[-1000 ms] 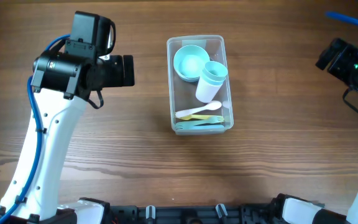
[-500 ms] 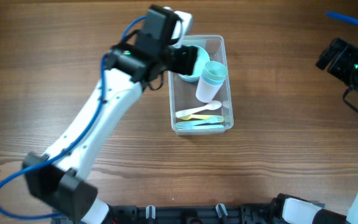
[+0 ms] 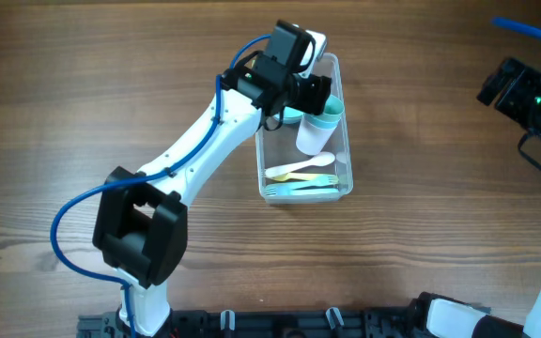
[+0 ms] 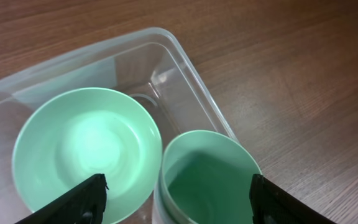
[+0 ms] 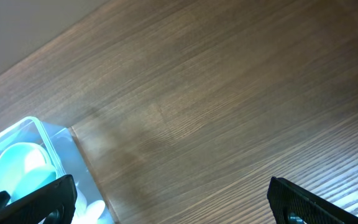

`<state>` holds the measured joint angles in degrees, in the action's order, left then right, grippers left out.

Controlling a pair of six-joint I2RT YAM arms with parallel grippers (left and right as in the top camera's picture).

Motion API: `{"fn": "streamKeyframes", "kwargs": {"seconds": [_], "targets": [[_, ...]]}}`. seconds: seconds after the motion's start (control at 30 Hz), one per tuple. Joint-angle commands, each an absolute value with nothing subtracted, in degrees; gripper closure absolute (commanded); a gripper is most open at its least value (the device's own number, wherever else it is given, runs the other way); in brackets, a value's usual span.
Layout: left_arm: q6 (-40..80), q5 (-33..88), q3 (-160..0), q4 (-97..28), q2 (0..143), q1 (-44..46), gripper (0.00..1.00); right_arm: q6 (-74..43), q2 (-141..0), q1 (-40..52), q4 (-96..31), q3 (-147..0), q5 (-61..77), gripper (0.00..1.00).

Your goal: Pack container

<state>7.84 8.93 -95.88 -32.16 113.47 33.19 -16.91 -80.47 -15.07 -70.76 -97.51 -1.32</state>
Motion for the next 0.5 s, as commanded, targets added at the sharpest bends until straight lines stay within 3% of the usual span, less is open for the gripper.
{"fn": "streamKeyframes", "kwargs": {"seconds": [0.0,0.13,0.47], "targets": [[7.73,10.0,-97.25,-33.95,114.37,34.37,0.28,-18.04,-80.79,-15.14,-70.81,-96.99,-1.06,0.0],[6.39,8.08,-97.25,-38.35,114.37,34.46,0.32,-18.06,-80.77,-15.14,-70.81,-96.99,-1.06,0.0],[6.2,6.37,-97.25,-38.33,114.37,34.46,0.32,-18.02,-80.77,-15.14,-70.81,-96.99,-1.06,0.0]]}}
